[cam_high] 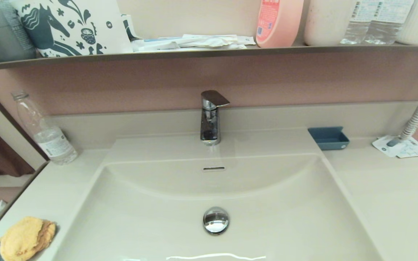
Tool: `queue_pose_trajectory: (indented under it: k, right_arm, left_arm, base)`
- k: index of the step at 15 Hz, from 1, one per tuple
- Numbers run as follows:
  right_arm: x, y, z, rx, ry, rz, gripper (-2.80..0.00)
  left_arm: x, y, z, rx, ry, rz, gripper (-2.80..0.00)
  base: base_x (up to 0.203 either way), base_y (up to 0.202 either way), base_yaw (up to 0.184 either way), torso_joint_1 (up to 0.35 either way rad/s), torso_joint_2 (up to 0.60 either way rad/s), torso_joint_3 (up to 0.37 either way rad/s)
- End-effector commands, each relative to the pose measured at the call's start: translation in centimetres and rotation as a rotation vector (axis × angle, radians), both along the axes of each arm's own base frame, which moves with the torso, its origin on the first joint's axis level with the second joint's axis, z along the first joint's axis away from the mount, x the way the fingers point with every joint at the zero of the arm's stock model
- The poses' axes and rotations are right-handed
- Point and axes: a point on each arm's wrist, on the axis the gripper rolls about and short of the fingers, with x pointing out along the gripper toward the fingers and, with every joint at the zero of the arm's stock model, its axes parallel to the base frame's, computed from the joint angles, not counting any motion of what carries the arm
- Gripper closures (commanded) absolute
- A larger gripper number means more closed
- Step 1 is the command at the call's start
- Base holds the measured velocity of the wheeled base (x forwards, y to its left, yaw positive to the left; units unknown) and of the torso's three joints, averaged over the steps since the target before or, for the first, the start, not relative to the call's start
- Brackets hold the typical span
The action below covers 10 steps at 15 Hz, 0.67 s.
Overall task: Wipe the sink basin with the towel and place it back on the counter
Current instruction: Pick up the cloth
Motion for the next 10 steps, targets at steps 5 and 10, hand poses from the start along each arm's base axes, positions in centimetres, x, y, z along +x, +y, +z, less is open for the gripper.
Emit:
queue_pose_trajectory:
  k: [5, 10]
  right_arm:
    - [0.01, 0.0, 0.01, -0.001, 0.0, 0.0, 0.0]
    - [0.01, 0.0, 0.0, 0.0, 0.001, 0.0, 0.0]
  left_arm:
    - [0.0, 0.0, 0.0, 0.0, 0.0, 0.0, 0.0]
    - [0.0, 0.0, 0.0, 0.0, 0.0, 0.0, 0.0]
  base:
    - [0.0, 0.0, 0.0, 0.0, 0.0, 0.0]
    - [0.0, 0.0, 0.0, 0.0, 0.0, 0.0]
